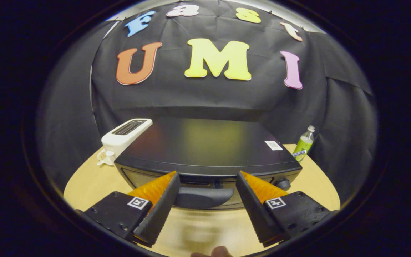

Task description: Open the toaster oven, put the food inside, and close the toaster oven door.

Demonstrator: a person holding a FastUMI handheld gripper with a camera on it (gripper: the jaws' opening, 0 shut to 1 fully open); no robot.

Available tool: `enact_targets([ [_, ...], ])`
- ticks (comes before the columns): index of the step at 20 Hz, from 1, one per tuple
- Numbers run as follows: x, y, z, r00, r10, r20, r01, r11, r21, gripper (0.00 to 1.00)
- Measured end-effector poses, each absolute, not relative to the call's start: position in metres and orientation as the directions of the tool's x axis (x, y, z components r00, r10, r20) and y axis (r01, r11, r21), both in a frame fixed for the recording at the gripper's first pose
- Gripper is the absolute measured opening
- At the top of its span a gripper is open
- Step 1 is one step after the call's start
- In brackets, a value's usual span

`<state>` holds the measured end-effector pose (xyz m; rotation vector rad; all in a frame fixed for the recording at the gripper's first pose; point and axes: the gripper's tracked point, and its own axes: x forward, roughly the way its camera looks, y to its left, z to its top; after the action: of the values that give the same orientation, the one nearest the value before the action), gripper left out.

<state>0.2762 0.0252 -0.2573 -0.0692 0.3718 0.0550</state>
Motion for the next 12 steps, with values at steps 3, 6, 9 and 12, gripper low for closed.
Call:
enact_targets([
  [3,0.267,0.024,-0.261,0.922,0.062,-0.381,-0.079,0.996,-0.028,1.0],
  [6,0.241,0.023,-0.27,0.912,0.076,-0.403,-0.1,0.994,-0.041,1.0],
  [9,0.214,0.018,-0.289,0.909,0.048,-0.413,-0.087,0.993,-0.075,1.0],
  [12,0.187,0.016,-0.314,0.897,0.034,-0.442,-0.082,0.992,-0.092,1.0],
])
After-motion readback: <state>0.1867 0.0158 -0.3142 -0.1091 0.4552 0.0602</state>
